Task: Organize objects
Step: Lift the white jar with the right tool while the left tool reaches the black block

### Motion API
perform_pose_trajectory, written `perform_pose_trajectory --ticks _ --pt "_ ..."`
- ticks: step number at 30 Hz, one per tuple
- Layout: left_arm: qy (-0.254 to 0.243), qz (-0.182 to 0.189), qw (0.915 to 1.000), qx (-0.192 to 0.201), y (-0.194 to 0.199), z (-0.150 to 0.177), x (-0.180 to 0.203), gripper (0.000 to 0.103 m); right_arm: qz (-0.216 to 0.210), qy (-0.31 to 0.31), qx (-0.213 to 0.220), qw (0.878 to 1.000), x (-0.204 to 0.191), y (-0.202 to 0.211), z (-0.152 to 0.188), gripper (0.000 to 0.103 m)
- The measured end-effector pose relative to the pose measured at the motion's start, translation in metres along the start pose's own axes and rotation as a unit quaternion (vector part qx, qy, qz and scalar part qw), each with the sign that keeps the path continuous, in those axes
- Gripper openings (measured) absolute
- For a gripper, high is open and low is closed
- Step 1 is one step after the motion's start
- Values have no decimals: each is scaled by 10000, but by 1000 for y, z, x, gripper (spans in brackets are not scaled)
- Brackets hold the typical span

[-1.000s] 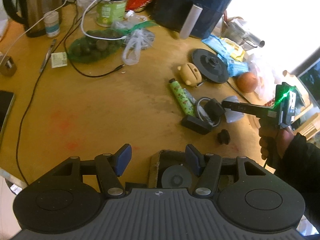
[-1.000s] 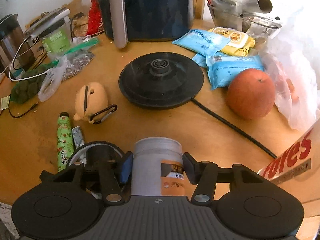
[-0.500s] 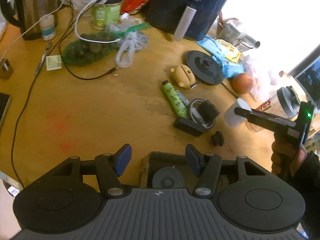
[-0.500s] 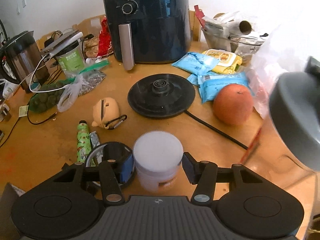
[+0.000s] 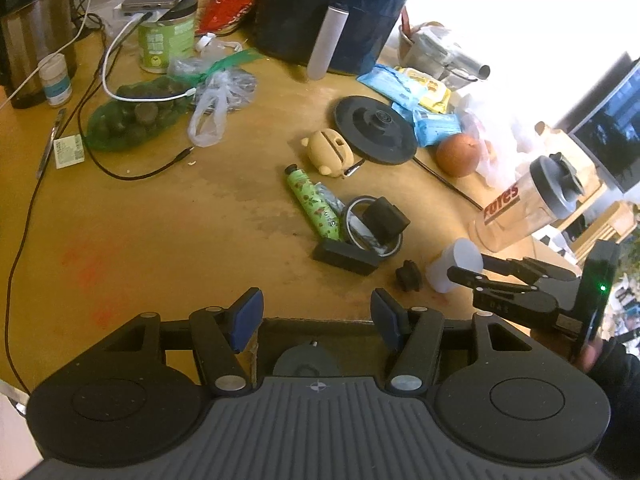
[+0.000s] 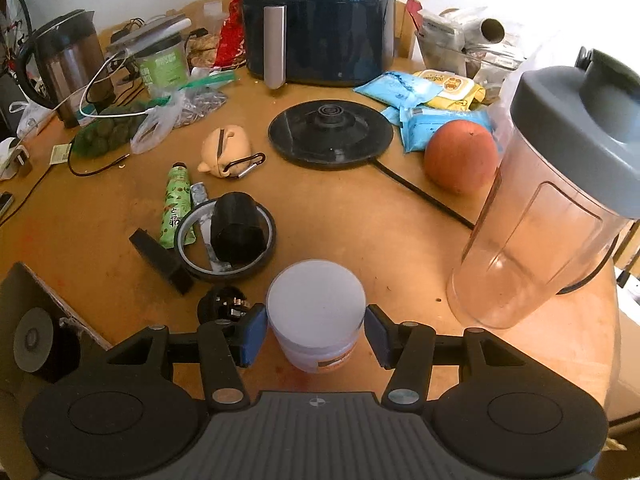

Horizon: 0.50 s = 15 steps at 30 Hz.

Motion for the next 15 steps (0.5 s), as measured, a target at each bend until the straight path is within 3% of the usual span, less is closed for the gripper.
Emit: perform_pose_trajectory --ticks 15 --pt "-413 83 9991 -107 -11 -18 8 59 232 192 51 9995 -10 -10 -7 56"
Point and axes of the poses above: each gripper's, at about its wrist camera, not at the fingertips, and y roughly against the way its jaws point, x to its right, z to its underside, the point moved 2 cm from there along -y, roughly the way its jaws point, and after that the axes turned 8 degrees about z, right-handed, at the moved point
